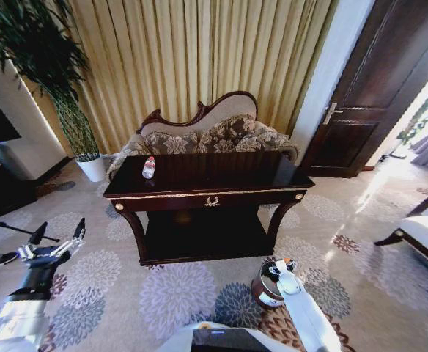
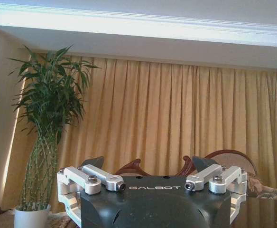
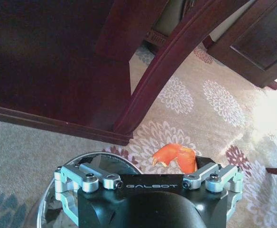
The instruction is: Move to the front of the table and place the trash on the table into the trash bin.
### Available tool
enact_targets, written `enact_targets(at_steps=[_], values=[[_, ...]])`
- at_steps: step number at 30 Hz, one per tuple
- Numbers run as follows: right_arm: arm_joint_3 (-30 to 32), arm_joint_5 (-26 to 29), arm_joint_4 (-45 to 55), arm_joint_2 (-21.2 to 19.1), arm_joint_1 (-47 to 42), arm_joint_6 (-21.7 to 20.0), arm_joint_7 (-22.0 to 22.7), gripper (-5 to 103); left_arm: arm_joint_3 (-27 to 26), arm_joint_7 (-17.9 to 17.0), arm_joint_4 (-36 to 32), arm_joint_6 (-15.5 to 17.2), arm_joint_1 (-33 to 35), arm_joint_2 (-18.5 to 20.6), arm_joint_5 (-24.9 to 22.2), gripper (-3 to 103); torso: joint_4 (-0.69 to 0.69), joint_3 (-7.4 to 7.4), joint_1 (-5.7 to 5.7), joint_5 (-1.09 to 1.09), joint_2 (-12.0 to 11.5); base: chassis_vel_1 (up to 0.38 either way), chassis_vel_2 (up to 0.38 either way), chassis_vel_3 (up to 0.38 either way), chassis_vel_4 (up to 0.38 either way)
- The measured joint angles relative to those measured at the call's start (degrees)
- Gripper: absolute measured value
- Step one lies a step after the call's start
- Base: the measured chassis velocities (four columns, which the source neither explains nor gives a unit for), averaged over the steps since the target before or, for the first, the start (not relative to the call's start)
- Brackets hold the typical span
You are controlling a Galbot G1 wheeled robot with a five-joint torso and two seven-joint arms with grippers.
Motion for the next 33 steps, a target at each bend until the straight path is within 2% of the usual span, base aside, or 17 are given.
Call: enact_targets(at_steps=[3,5,7,9,11,12,14,15,19,22,23,25,26,28,29,32,33], values=[[-0.07,0.80,0.12,0.04,0.08,-0.10,0.00,103,0.00,0.10,0.15,-0.16,0.01,-0.04,-0.01,100,0.00,0.00,0.00,0.00,0.00,0.000,0.000,0.000,0.000],[-0.15,1.16,-0.05,0.03,0.15,-0.10,0.00,95,0.00,0.12,0.35,-0.23,-0.12,0.05,-0.04,100,0.00,0.00,0.00,0.00,0.00,0.000,0.000,0.000,0.000],[-0.18,1.27,-0.17,0.03,0.24,-0.10,0.00,95,0.00,0.12,0.41,-0.23,-0.18,0.14,-0.05,100,0.00,0.00,0.00,-0.01,0.00,0.000,0.000,0.000,0.000],[-0.19,1.79,-0.45,0.13,0.51,-0.12,0.01,82,0.03,0.12,0.52,-0.23,-0.40,0.26,-0.06,100,0.00,0.00,0.00,0.00,0.00,0.000,0.000,0.000,0.000],[-0.20,1.97,-0.46,0.13,0.50,-0.11,0.01,85,0.07,0.12,0.55,-0.23,-0.47,0.28,-0.06,100,0.01,0.00,0.00,0.00,0.00,0.000,0.000,0.000,0.000],[-0.24,2.11,-0.43,0.06,0.34,-0.05,0.01,93,0.18,0.11,0.60,-0.23,-0.57,0.31,-0.06,100,0.01,0.00,0.00,0.00,0.00,0.000,0.000,0.000,0.000],[-0.32,2.18,-0.43,0.00,0.23,-0.04,0.01,91,0.25,0.11,0.65,-0.21,-0.65,0.34,-0.06,100,0.00,0.00,0.00,-0.01,0.00,0.000,0.000,0.000,0.000],[-0.30,2.23,-0.52,0.09,0.29,-0.06,0.01,84,0.29,0.11,0.68,-0.19,-0.70,0.37,-0.05,100,-0.03,0.00,0.00,-0.01,0.00,0.000,0.000,0.000,0.000],[-0.26,2.42,-0.98,0.45,0.54,-0.13,0.01,97,0.35,0.12,0.83,-0.14,-0.79,0.39,-0.03,100,0.02,0.00,0.00,0.00,0.00,0.000,0.000,0.000,0.000],[-0.24,2.96,-0.89,0.49,0.44,-0.07,0.01,99,0.37,0.13,0.94,-0.12,-0.80,0.41,-0.03,100,-0.01,0.00,0.00,0.00,0.00,0.000,0.000,0.000,0.000],[-0.22,3.81,-0.63,0.49,0.41,0.14,0.01,100,0.37,0.14,0.97,-0.11,-0.80,0.42,-0.02,100,-0.02,0.00,0.00,0.00,0.00,0.000,0.000,0.000,0.000],[-0.13,13.66,3.63,0.21,0.25,2.76,0.02,100,0.37,0.08,1.22,-0.11,-0.93,0.58,-0.04,100,-0.01,0.00,0.00,0.01,0.00,0.000,0.000,0.000,0.000],[-0.13,13.66,3.63,0.21,0.25,2.76,0.02,100,0.37,0.08,1.22,-0.11,-0.93,0.58,-0.04,100,-0.01,0.00,0.00,0.01,0.00,0.000,0.000,0.000,0.000],[0.34,23.10,10.21,-0.84,-0.14,5.56,0.02,100,0.37,-0.12,1.40,-0.11,-1.24,0.74,-0.09,100,0.03,0.00,0.00,-0.01,0.00,0.000,0.000,0.000,0.000],[0.34,23.10,10.21,-0.84,-0.14,5.56,0.02,100,0.37,-0.12,1.40,-0.11,-1.24,0.74,-0.09,100,0.03,0.00,0.00,-0.01,0.00,0.000,0.000,0.000,0.000],[3.86,23.86,17.93,-2.25,-0.73,12.68,0.03,100,0.37,-1.34,1.67,0.21,-2.02,0.92,-0.12,100,0.00,0.00,0.00,-0.02,0.00,0.000,0.000,0.000,0.000],[3.86,23.86,17.93,-2.25,-0.73,12.68,0.03,100,0.37,-1.34,1.67,0.21,-2.02,0.92,-0.12,100,0.00,0.00,0.00,-0.02,0.00,0.000,0.000,0.000,0.000]])
